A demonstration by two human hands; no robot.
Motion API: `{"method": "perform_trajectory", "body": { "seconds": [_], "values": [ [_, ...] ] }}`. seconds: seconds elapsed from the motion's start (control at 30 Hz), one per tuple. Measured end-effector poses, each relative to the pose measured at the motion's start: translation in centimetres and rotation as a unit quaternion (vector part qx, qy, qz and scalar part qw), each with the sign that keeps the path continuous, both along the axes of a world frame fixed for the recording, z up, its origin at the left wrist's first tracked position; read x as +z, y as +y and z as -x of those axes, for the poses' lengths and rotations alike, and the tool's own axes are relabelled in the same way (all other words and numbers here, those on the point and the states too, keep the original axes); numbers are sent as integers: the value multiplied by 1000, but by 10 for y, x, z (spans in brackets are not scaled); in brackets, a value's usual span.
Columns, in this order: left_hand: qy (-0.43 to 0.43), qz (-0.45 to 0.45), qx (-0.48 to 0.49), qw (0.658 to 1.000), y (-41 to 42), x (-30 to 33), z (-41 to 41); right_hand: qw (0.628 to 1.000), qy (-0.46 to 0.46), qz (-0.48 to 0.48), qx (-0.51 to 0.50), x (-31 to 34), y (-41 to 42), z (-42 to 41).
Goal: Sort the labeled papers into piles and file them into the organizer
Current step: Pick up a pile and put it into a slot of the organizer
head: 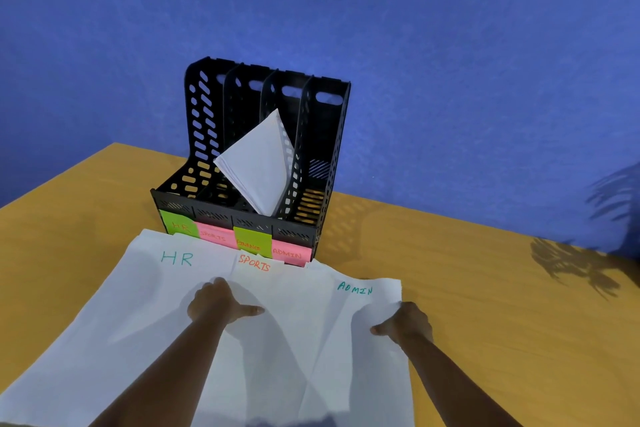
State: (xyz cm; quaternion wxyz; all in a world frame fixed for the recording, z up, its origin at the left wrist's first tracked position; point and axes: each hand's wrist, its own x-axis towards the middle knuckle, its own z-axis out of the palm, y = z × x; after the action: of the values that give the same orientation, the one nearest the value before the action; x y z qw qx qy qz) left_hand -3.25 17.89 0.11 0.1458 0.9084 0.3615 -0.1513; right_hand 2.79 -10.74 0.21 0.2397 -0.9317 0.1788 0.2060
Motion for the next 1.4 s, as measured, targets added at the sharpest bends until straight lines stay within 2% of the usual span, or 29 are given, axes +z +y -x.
{"method": "perform_trajectory", "body": {
  "seconds": [0.07,0.17,0.27,0.33,0.37,0.43,0.47,0.53,0.57,0.63,0.7,0.77,0.87,1.03,1.2,1.27,1.4],
  "values": [
    [4,1,-7,1000,1,1,-1,999,-26,-23,-7,9,-6,-5],
    [8,5,-17,1000,-1,2,-2,990,-126,-52,-19,41,-20,-19],
    [27,11,-22,999,-2,4,-2,963,-234,-132,-25,83,-36,-33],
    [27,-2,-34,999,-4,9,-3,942,-274,-195,-5,111,-44,-38],
    [1,-13,-45,999,-7,14,-4,930,-288,-230,-1,122,-46,-39],
    [-137,17,-79,987,-18,25,-13,906,-300,-300,-2,143,-50,-38],
    [-227,87,-102,965,-29,32,-18,894,-299,-334,0,152,-51,-36],
    [-369,290,-133,873,-57,50,-25,875,-292,-385,7,168,-52,-32],
    [-386,382,-137,829,-69,60,-28,869,-289,-402,9,174,-52,-31],
    [-356,514,-139,768,-88,76,-35,861,-279,-425,13,180,-52,-31],
    [-330,581,-113,736,-98,83,-40,855,-261,-448,8,179,-53,-34],
    [-330,601,-60,726,-103,84,-45,845,-259,-468,-5,170,-57,-36],
    [-397,607,33,687,-109,86,-43,837,-256,-484,-16,145,-61,-36],
    [-436,558,130,694,-105,82,-44,860,-163,-482,-28,108,-70,-27],
    [-411,596,93,683,-100,86,-40,831,-179,-520,-86,81,-86,-31],
    [-432,590,86,677,-99,86,-39,831,-166,-525,-81,73,-90,-26],
    [-455,555,93,690,-99,87,-38,833,-134,-532,-74,53,-91,-18]
  ]
}}
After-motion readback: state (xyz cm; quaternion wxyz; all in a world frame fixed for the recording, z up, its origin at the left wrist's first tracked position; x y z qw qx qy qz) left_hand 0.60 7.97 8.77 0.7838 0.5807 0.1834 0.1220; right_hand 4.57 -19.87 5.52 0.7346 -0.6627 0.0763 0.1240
